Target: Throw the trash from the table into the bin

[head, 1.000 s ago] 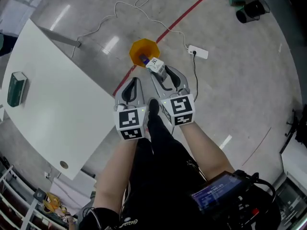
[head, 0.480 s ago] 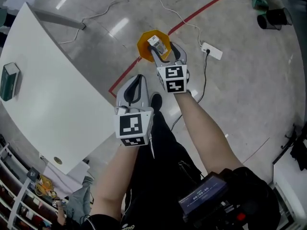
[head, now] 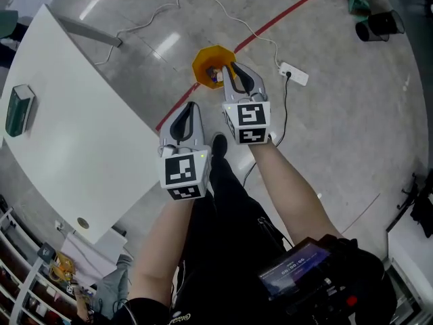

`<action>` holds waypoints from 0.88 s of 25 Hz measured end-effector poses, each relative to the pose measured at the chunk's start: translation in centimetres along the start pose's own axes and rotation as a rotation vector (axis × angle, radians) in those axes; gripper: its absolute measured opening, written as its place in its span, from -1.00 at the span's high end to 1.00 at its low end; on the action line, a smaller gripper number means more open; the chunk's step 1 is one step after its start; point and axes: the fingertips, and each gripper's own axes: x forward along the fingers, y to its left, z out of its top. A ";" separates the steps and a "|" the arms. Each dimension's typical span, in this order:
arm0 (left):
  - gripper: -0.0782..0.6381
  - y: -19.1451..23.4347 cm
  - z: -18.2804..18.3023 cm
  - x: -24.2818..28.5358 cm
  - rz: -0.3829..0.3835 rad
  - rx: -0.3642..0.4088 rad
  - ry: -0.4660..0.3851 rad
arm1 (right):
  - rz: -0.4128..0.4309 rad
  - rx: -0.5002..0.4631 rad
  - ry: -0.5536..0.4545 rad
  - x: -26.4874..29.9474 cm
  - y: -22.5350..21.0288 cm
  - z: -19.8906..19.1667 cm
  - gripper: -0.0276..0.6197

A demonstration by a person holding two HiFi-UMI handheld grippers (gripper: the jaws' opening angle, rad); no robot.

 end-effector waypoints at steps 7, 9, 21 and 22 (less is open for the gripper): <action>0.76 -0.9 5.2 -6.0 -0.023 0.072 -0.139 | 0.000 -0.002 -0.180 -9.8 4.1 9.2 0.92; 0.76 -0.8 7.1 -8.7 -0.027 0.091 -0.195 | 0.004 0.006 -0.235 -13.0 5.5 11.8 0.92; 0.76 -0.2 13.0 -23.5 -0.021 0.157 -0.435 | 0.009 -0.068 -0.415 -26.8 13.9 19.1 0.92; 0.76 -0.3 13.1 -24.3 -0.022 0.156 -0.441 | 0.010 -0.072 -0.423 -27.5 14.5 19.4 0.92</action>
